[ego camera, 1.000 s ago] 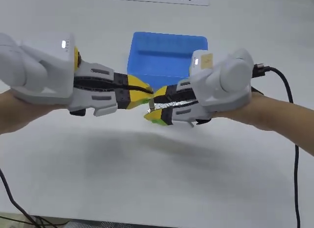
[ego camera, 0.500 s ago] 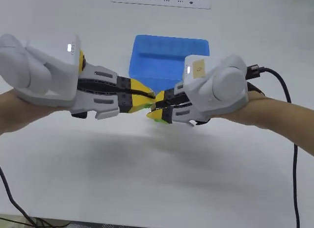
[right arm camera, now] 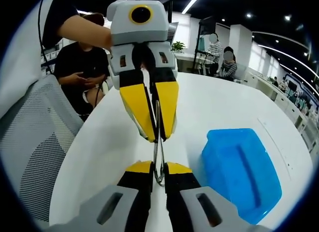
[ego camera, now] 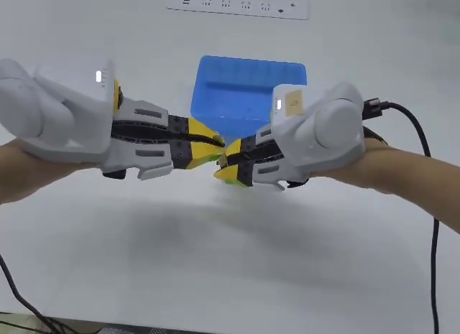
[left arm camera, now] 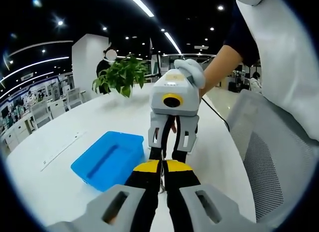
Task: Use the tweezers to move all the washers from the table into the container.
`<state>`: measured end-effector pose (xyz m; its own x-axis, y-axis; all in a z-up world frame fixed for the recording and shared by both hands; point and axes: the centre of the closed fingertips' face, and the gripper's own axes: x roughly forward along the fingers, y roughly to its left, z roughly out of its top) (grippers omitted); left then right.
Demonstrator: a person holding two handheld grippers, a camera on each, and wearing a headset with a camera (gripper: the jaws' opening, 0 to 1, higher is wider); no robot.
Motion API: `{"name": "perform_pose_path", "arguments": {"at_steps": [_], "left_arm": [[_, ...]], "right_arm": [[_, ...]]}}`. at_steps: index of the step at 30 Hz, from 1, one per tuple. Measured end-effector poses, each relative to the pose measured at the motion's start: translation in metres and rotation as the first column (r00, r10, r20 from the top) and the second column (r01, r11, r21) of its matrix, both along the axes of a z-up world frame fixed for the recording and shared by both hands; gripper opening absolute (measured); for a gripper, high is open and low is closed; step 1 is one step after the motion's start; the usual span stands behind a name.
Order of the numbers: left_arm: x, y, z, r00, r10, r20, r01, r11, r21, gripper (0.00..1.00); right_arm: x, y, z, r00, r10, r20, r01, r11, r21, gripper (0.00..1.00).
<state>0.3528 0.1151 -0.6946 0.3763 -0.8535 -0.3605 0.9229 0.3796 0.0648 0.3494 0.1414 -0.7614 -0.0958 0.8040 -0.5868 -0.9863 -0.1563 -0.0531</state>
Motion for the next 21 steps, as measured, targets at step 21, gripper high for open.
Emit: {"name": "perform_pose_path", "arguments": {"at_steps": [21], "left_arm": [[-0.019,0.032,0.038,0.984,0.178,0.019,-0.174,0.975,-0.135,0.26]], "right_arm": [[0.005,-0.016,0.058,0.993,-0.097,-0.065,0.103,0.990,0.094,0.09]]}}
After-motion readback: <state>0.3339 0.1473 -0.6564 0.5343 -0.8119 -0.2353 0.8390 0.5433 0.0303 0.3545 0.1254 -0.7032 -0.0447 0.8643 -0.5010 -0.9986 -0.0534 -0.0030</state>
